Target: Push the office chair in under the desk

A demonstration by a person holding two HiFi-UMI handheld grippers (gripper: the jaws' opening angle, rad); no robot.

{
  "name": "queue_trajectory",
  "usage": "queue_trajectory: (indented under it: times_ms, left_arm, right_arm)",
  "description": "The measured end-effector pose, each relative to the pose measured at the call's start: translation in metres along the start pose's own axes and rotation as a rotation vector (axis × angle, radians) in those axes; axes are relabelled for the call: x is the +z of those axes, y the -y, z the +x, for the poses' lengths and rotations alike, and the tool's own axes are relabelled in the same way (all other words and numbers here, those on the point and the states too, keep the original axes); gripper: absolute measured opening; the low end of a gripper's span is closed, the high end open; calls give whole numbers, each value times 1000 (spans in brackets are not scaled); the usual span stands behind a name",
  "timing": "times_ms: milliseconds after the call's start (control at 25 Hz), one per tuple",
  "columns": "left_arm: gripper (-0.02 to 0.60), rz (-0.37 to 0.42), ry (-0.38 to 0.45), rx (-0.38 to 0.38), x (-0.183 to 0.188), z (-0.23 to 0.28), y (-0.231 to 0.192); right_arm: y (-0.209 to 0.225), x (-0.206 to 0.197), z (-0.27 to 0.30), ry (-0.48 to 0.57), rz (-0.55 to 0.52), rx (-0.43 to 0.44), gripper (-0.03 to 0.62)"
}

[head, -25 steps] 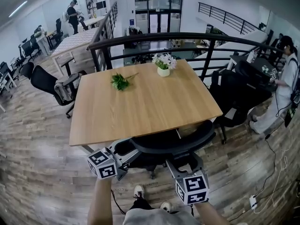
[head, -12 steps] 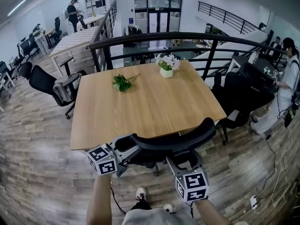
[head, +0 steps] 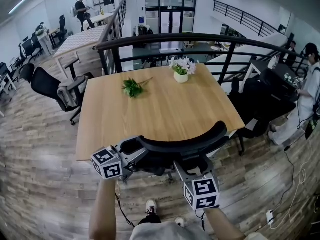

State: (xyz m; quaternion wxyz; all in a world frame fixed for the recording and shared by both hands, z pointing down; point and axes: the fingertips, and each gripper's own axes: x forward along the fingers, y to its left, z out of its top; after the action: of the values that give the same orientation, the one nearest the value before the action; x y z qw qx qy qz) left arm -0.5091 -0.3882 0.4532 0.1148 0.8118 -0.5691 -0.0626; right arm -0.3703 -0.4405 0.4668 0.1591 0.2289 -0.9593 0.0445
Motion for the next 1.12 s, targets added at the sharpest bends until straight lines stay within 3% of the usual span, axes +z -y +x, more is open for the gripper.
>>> queue_trajectory:
  times_ms: [400, 600, 720, 960, 1120]
  left_arm:
    - [250, 43, -13, -23, 2, -8, -23]
    - [252, 58, 1, 11, 2, -8, -20]
    - [259, 74, 17, 62, 3, -10, -19]
    - [288, 96, 26, 236, 6, -20, -23]
    - [291, 87, 27, 301, 6, -33, -19]
  right_arm:
    - [-15, 4, 20, 12, 13, 16, 347]
    - [-13, 2, 19, 0, 22, 20, 347]
    - [-14, 2, 18, -1, 31, 32, 347]
    - [-16, 4, 12, -8, 37, 82, 348]
    - [-14, 7, 1, 13, 0, 101, 350]
